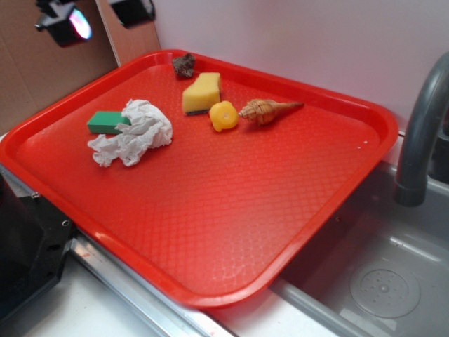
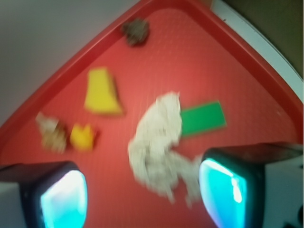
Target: Grab the green sponge.
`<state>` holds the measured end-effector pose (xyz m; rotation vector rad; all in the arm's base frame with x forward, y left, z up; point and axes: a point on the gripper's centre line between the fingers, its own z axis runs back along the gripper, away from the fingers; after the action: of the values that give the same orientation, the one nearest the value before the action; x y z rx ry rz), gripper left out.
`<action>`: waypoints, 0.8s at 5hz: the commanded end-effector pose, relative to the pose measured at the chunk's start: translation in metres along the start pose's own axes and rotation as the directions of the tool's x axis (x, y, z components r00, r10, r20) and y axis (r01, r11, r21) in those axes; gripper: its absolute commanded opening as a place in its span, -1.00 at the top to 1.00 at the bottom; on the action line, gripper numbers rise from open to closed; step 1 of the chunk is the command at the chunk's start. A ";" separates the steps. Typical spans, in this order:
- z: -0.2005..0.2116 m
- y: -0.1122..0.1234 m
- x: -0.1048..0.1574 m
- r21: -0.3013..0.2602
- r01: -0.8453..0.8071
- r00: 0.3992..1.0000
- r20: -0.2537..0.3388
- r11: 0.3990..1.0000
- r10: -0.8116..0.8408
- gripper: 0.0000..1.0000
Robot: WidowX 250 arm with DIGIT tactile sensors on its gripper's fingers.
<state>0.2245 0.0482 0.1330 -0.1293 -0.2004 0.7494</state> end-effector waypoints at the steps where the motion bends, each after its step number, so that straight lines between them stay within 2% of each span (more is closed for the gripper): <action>1: 0.014 -0.004 0.009 -0.031 0.024 0.998 0.057 0.999 -0.022 -1.00; 2: 0.014 -0.004 0.009 -0.031 0.024 0.998 0.057 0.999 -0.022 -1.00; 3: -0.040 0.001 0.035 -0.061 -0.038 0.996 0.080 0.997 0.043 -1.00; 4: -0.079 -0.019 0.045 -0.056 0.079 0.996 0.037 0.995 -0.077 -1.00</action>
<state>0.2784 0.0604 0.0525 -0.1553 -0.2023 0.6913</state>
